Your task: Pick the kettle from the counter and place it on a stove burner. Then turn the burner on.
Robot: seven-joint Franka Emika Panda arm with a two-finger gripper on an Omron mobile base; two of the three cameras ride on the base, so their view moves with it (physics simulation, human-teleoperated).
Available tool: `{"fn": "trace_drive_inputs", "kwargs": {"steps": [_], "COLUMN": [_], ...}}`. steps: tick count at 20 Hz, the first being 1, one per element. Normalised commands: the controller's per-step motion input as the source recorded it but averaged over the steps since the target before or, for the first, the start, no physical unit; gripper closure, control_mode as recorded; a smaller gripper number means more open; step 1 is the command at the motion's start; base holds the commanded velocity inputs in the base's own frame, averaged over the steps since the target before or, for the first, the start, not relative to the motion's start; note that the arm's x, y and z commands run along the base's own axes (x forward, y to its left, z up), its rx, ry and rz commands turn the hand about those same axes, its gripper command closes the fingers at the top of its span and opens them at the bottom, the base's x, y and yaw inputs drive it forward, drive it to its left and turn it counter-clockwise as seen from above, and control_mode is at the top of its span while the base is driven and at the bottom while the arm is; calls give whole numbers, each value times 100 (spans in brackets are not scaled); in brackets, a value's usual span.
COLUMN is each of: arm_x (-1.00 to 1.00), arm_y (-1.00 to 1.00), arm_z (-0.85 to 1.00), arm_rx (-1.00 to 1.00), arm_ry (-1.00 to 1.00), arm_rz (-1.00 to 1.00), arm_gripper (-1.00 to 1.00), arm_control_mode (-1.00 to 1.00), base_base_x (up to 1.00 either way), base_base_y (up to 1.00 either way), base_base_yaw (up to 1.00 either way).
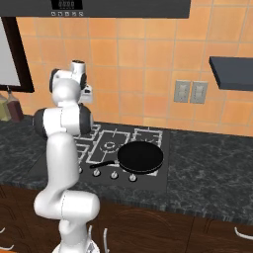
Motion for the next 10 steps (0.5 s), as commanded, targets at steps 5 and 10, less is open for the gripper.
{"fn": "trace_drive_inputs", "kwargs": {"steps": [5, 10], "arm_x": [-10, -8], "arm_y": [-5, -1], "arm_z": [-33, -21], "arm_rx": [0, 0], "arm_ry": [0, 0], "arm_rz": [0, 0], "arm_gripper": [100, 100], "arm_control_mode": [-100, -100], "base_base_x": [0, 0], "base_base_y": [0, 0], "base_base_yaw": [0, 0]}}
